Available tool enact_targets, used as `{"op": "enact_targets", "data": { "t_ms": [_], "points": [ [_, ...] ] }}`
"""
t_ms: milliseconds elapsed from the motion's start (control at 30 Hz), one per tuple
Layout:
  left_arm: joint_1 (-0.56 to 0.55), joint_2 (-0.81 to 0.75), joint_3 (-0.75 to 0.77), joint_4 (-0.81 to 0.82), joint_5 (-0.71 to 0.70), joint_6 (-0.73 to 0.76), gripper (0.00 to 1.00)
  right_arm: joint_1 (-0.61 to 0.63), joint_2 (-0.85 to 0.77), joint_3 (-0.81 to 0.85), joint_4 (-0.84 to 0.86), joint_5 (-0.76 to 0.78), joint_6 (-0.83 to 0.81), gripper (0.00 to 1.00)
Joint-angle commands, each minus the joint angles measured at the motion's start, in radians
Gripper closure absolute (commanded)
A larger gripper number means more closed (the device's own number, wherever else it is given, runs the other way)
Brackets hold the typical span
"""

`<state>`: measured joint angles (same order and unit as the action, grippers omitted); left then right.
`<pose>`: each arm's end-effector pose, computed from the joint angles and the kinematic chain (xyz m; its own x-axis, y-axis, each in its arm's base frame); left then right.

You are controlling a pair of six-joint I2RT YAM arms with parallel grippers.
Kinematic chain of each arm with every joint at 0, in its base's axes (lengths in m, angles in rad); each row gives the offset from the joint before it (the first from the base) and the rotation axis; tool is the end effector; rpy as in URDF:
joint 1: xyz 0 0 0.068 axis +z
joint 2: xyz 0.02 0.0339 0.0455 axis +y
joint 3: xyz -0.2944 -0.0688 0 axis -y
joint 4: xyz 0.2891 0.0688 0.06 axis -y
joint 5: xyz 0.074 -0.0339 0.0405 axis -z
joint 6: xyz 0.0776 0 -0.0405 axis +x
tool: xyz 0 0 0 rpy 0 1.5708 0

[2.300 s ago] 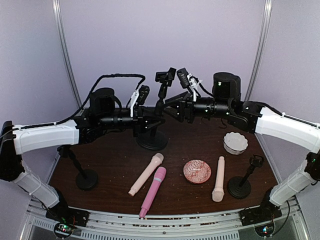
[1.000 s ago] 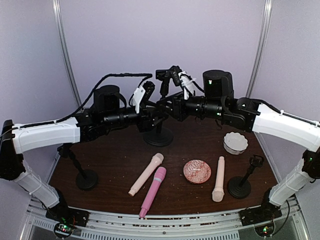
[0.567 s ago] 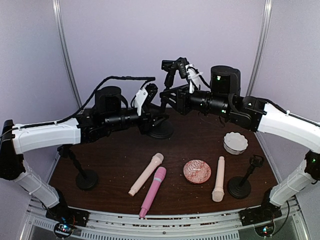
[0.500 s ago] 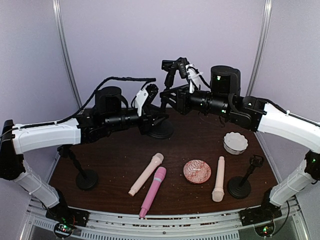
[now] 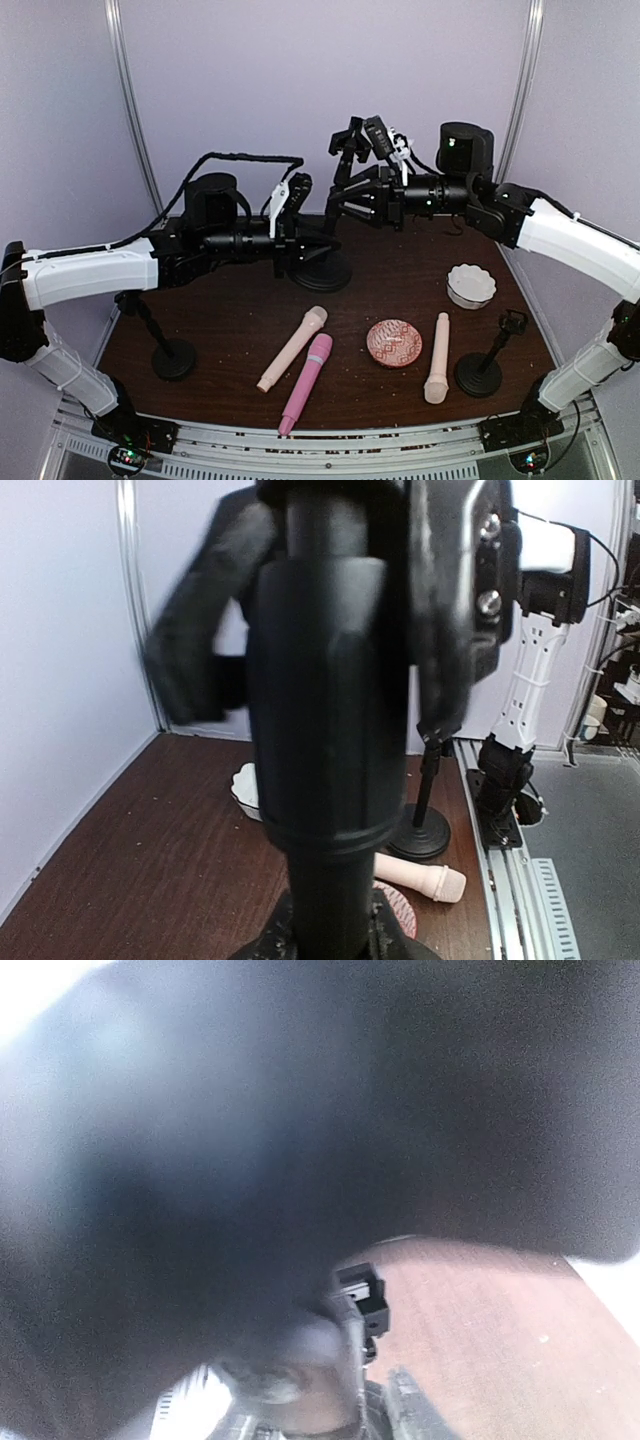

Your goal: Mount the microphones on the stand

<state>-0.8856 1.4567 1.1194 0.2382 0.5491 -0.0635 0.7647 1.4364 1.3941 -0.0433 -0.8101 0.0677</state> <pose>0.2336 -0.3498 0.3531 -0.1253 0.0677 -0.9898 0.9832 0.1422 -0.1147 0.2490 0.3168 0.4421 -0.1291 -0.0592 -0.9899 -0.9916 0.0018 0.1292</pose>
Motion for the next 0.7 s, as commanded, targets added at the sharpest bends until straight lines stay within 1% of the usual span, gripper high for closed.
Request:
{"op": "enact_targets", "data": {
  "t_ms": [0, 100, 167, 233, 300, 333, 433, 533, 600, 667],
  "points": [
    [-0.003, -0.018, 0.015, 0.072, 0.090, 0.035, 1.00, -0.030, -0.043, -0.006, 0.017, 0.068, -0.006, 0.49],
    [-0.003, -0.030, 0.001, 0.078, -0.054, 0.024, 1.00, -0.020, -0.069, -0.043, 0.032, 0.168, 0.052, 0.38],
    [-0.003, -0.039, -0.008, 0.079, -0.158, 0.013, 1.00, 0.011, -0.086, -0.064, 0.026, 0.237, 0.075, 0.36],
    [-0.003, -0.047, -0.019, 0.085, -0.242, -0.003, 1.00, 0.082, -0.090, -0.063, -0.020, 0.385, 0.076, 0.34],
    [-0.003, -0.056, -0.026, 0.093, -0.289, -0.011, 1.00, 0.144, -0.077, -0.052, -0.058, 0.545, 0.091, 0.33],
    [-0.003, -0.059, -0.029, 0.093, -0.307, -0.014, 1.00, 0.170, -0.068, -0.048, -0.067, 0.614, 0.114, 0.33],
    [-0.004, -0.065, -0.035, 0.097, -0.350, -0.017, 1.00, 0.218, -0.047, -0.043, -0.044, 0.756, 0.200, 0.35],
    [-0.004, -0.070, -0.044, 0.108, -0.369, -0.018, 1.00, 0.233, -0.022, -0.045, 0.007, 0.816, 0.269, 0.40],
    [-0.004, -0.071, -0.049, 0.114, -0.369, -0.018, 1.00, 0.237, -0.005, -0.035, 0.010, 0.862, 0.288, 0.45],
    [-0.004, -0.073, -0.052, 0.117, -0.369, -0.018, 1.00, 0.238, 0.007, -0.030, 0.017, 0.886, 0.294, 0.47]
  ]
}}
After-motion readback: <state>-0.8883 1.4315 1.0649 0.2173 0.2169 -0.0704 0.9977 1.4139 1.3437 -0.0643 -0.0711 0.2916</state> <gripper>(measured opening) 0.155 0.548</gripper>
